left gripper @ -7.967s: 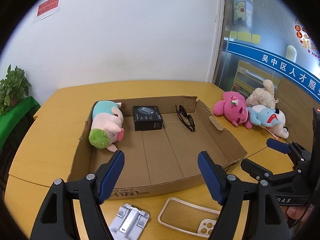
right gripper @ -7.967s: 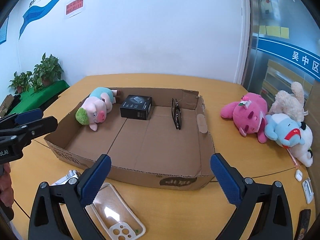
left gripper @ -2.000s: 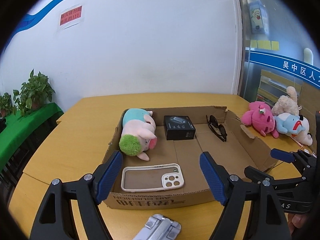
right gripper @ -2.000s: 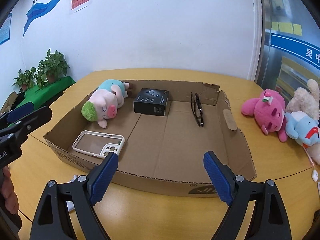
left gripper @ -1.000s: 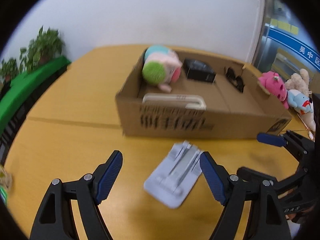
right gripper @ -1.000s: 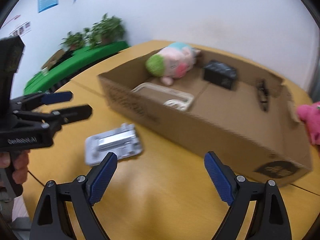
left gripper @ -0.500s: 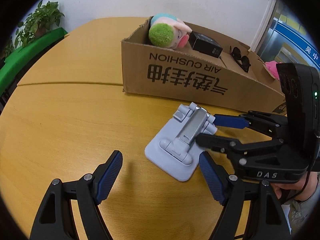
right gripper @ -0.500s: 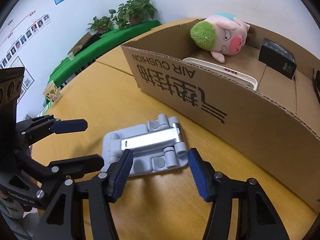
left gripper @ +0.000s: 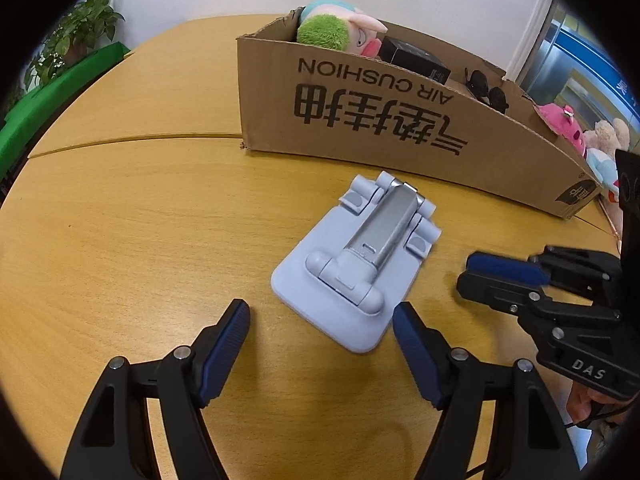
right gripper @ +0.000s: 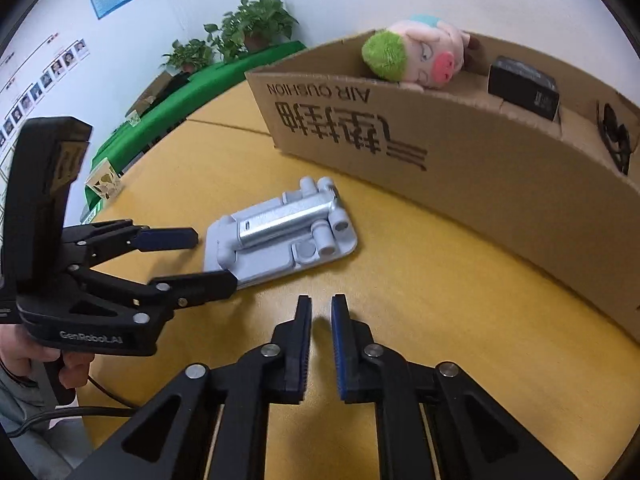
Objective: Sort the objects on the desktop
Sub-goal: 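Close the right gripper on the white phone stand while the left gripper grasps it, then lift the phone stand with both grippers and lower it into the box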
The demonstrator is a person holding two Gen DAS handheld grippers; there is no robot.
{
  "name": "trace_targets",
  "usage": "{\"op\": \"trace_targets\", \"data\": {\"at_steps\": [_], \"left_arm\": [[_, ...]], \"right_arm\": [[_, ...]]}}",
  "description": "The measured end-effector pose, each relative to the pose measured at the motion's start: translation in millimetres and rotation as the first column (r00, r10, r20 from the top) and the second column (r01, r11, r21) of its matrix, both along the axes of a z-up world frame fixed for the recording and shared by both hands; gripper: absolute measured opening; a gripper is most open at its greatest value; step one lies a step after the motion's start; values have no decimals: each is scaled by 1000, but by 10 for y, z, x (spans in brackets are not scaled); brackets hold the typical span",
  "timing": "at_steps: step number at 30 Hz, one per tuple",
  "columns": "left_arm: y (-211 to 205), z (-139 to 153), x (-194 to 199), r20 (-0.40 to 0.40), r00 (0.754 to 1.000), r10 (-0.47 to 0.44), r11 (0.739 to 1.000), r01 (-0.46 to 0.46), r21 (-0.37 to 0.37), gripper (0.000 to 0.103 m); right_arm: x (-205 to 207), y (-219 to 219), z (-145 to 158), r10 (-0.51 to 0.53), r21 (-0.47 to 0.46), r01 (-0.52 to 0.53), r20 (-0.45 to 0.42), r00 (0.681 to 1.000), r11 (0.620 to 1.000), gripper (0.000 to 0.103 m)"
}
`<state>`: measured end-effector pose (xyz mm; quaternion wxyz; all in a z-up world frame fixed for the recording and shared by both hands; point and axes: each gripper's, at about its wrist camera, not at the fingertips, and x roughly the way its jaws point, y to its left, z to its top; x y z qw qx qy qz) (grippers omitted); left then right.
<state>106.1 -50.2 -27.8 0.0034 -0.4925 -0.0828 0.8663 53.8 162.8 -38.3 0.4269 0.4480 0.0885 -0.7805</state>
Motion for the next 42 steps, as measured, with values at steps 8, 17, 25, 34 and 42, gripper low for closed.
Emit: {"op": "trace_targets", "data": {"at_steps": [8,17,25,34,42], "left_arm": [[-153,26,-46,-12,999,50,995,-49,92,52],[-232,31,-47,-20,1000,16,992,-13,128,42],[-17,20,-95,-36,995,-98,986,102,130,40],[243,319,-78,-112,979,-169,978,180,102,37],[522,872,-214,-235,946,-224,969,242,47,36]], "right_arm": [[-310,-265,81,55,-34,-56,-34,998,998,56],[-244,-339,-40,58,-26,-58,-19,998,998,41],[91,-7,-55,-112,-24,111,-50,992,994,41],[201,344,112,-228,-82,222,-66,972,972,41],[232,587,636,-310,-166,283,-165,936,945,41]]}}
